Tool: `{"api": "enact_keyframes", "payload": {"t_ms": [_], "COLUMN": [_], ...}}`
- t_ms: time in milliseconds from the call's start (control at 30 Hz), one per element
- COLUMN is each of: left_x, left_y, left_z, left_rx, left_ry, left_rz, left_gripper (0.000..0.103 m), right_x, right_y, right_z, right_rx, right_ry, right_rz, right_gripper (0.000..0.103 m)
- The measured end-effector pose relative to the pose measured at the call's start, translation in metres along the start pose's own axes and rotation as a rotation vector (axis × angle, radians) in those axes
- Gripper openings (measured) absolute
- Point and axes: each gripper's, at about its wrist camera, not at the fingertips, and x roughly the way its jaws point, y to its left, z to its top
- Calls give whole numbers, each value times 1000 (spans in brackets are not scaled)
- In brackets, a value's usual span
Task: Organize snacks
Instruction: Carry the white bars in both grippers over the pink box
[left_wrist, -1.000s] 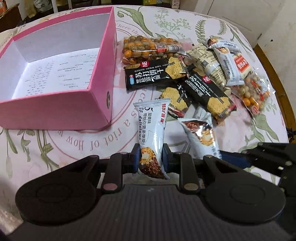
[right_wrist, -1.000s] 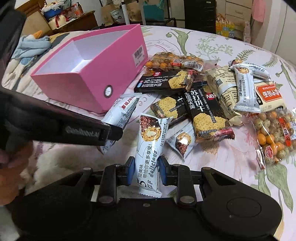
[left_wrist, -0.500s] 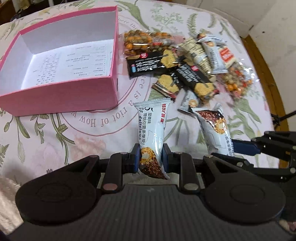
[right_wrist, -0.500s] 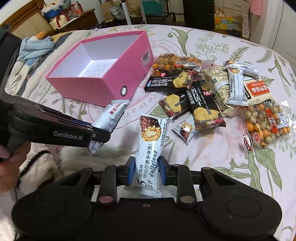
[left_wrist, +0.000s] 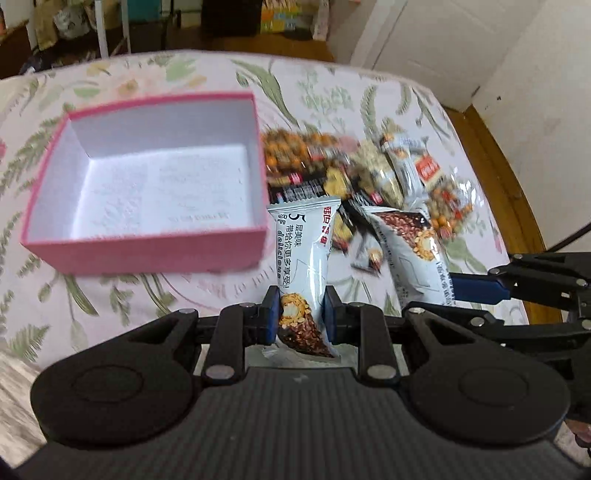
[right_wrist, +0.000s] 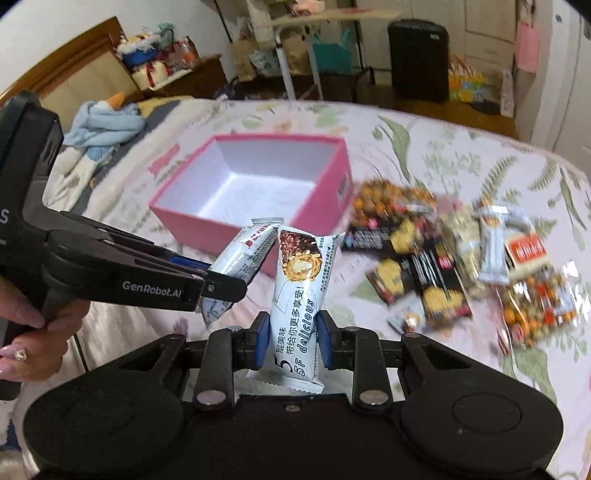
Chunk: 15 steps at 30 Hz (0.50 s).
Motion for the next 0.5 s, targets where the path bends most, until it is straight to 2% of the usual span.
{"api": "enact_keyframes", "payload": {"t_ms": [267, 500], "left_x": [5, 38], "left_y": [40, 69], "left_z": [35, 66], "left_rx": [-41, -41], "left_ry": [-96, -81], "left_rz": [-10, 38], "left_gripper": [23, 23], "right_x": [32, 86], "right_y": [21, 27], "right_z": [39, 69], "right_rx": [-29, -50], "right_ry": [-70, -74], "right_rz": [2, 12], "right_gripper": [31, 31]}}
